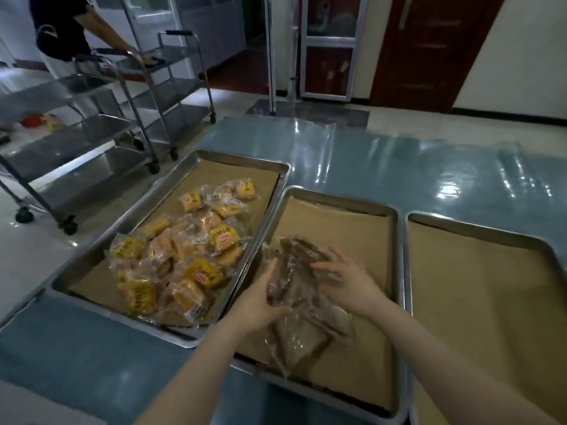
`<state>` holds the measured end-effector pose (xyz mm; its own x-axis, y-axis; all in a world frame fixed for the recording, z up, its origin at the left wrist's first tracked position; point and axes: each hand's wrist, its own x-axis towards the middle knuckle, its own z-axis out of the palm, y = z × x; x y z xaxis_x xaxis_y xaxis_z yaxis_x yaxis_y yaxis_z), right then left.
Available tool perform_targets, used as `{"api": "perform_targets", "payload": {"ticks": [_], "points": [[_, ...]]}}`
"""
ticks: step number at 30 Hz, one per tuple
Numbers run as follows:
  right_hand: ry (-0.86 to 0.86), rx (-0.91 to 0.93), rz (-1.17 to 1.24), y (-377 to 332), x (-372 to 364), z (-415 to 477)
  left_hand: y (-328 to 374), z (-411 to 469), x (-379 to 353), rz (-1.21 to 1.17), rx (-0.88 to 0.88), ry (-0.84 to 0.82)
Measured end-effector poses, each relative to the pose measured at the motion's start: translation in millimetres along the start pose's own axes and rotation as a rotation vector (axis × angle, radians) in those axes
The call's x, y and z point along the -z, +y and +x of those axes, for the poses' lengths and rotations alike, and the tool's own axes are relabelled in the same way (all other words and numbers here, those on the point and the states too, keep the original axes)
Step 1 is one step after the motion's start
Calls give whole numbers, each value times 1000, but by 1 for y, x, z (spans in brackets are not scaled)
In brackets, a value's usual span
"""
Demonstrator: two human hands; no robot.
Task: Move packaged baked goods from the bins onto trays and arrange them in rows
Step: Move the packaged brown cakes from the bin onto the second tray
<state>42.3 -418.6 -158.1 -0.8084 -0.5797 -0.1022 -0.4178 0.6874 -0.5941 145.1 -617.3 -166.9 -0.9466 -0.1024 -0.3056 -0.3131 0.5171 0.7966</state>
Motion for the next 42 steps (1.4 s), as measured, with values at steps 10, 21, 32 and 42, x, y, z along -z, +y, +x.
{"api": "perform_targets", "payload": {"ticks": [10, 21, 32, 42], "points": [[192, -37, 15, -47, 6, -58, 40, -38, 27, 508, -305, 39], [114, -65, -223, -45, 17, -180, 70, -92, -22, 791, -552, -87], [781, 22, -252, 49, 170, -337, 245, -95, -139, 720, -875, -54], [734, -179, -214, 203, 319, -433, 381, -100, -299, 335, -981, 22]]}}
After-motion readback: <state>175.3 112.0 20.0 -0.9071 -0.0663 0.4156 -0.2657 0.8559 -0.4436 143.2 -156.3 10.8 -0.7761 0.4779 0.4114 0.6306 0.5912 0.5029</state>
